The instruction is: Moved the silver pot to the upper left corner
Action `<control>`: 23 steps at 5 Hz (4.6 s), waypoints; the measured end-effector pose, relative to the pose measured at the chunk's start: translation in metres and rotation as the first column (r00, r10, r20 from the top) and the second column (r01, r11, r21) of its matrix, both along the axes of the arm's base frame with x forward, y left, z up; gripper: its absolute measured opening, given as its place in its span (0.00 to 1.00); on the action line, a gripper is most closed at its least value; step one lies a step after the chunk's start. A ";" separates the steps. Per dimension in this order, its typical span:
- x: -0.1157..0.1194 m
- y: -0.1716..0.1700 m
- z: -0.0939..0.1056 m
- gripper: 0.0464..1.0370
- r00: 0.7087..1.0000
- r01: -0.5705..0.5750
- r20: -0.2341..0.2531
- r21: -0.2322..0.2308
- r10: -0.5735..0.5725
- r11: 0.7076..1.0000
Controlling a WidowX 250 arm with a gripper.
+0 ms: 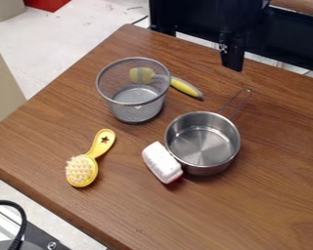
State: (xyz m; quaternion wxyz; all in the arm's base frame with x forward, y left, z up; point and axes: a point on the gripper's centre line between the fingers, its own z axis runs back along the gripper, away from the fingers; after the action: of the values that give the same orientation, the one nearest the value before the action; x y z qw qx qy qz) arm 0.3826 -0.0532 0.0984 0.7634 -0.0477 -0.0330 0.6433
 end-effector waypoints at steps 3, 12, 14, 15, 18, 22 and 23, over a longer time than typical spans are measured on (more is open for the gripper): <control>-0.004 0.008 -0.032 0.96 0.890 0.443 -0.112 -0.025 -0.443 0.896; -0.018 -0.021 -0.077 0.96 -0.181 0.980 -0.082 0.071 -0.980 -0.187; -0.026 -0.022 -0.090 0.65 -0.133 0.987 -0.075 0.075 -0.988 -0.139; -0.026 -0.022 -0.090 0.37 -0.113 0.990 -0.071 0.076 -0.991 -0.119; 0.001 -0.025 -0.068 0.27 0.084 0.991 -0.092 0.114 -0.992 0.074; 0.077 0.021 -0.039 0.27 0.721 0.691 -0.014 0.089 -0.693 0.717; 0.073 0.050 -0.068 0.27 0.872 0.487 -0.036 0.157 -0.488 0.859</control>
State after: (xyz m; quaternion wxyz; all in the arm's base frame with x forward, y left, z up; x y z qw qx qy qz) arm 0.4554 -0.0032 0.0307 0.9024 0.0057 -0.0734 0.4245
